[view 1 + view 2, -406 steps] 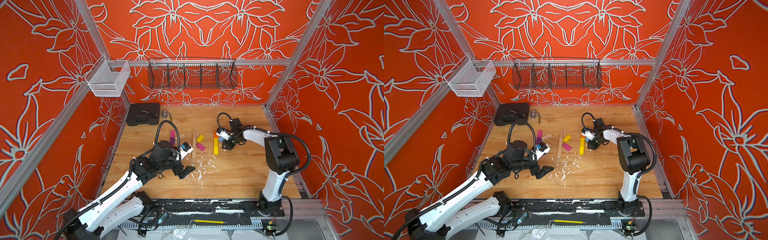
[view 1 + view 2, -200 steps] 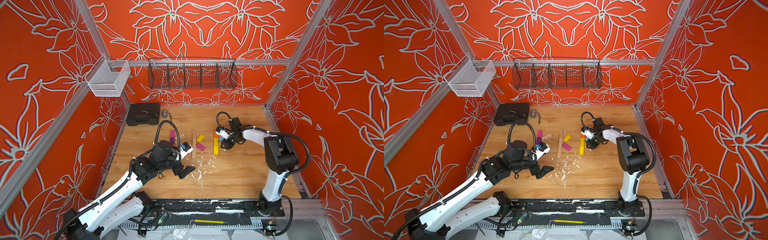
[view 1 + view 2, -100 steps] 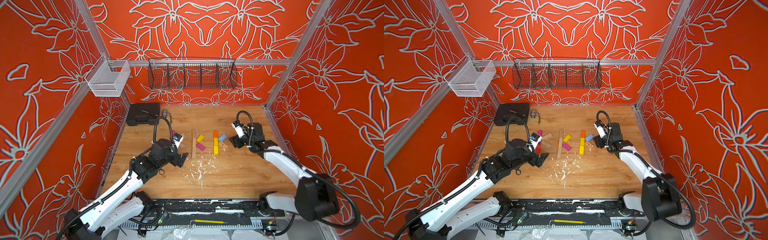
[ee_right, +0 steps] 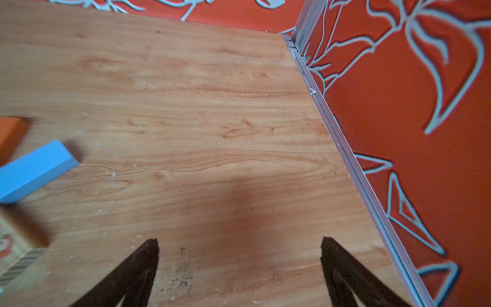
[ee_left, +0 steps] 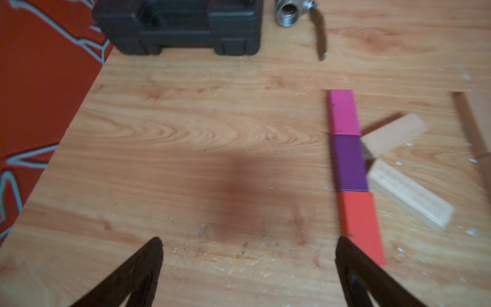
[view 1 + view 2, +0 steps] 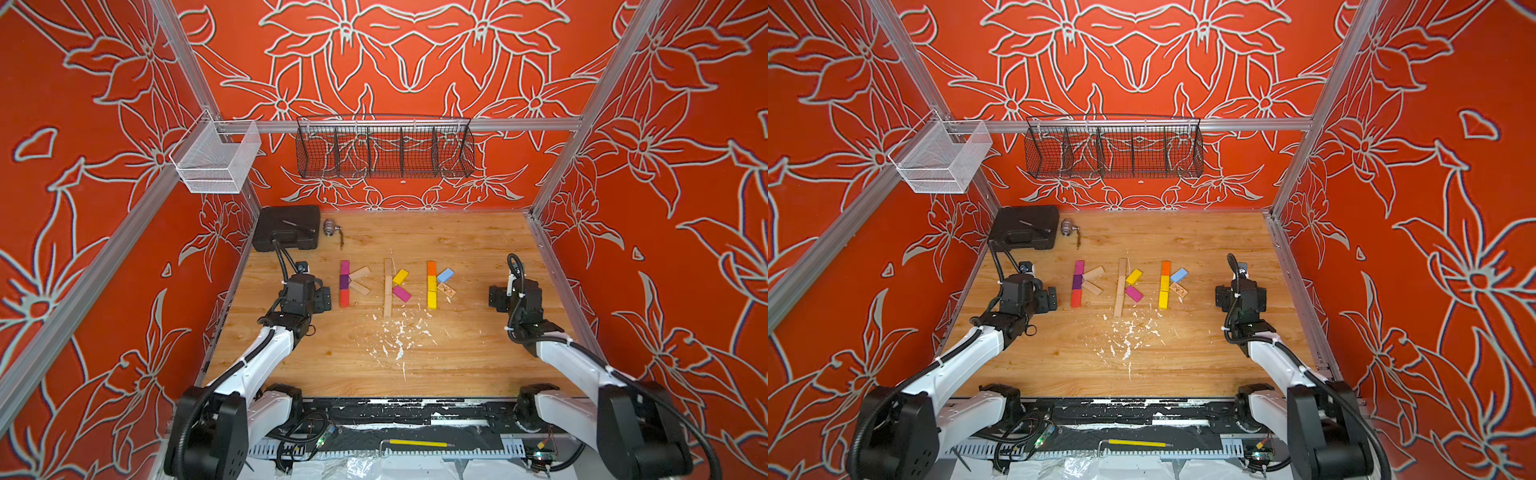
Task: Assemble the letter k with building blocks
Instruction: Reset both arms
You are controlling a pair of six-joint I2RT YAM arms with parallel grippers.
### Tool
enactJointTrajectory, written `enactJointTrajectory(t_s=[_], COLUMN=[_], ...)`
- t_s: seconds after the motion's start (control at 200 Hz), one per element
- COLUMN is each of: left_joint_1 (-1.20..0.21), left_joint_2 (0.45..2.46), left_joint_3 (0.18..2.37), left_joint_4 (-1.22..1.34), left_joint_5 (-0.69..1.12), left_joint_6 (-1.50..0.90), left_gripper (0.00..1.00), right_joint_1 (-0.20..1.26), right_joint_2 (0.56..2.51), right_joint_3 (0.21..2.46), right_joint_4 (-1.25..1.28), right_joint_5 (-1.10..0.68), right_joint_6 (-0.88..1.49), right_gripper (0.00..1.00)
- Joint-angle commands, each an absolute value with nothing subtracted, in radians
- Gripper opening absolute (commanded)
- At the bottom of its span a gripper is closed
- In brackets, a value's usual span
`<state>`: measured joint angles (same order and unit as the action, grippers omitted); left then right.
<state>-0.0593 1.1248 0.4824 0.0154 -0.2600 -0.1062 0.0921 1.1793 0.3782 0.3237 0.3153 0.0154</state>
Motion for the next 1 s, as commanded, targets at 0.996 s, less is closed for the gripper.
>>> enactJointTrajectory(t_s=[0.996], left_joint_1=[0.048], left_joint_2=[1.341], left_joint_3=[0.409], left_joint_4=[0.483], left_joint_5=[-0.017], left_joint_6=[-0.035], left_gripper=[0.97], right_joint_1=[0.066], right_joint_2=[1.416], right_joint_3=[0.317], right_joint_4=[0.808], right_joint_5=[0.265], right_joint_6=[0.031], right_gripper=[0.98])
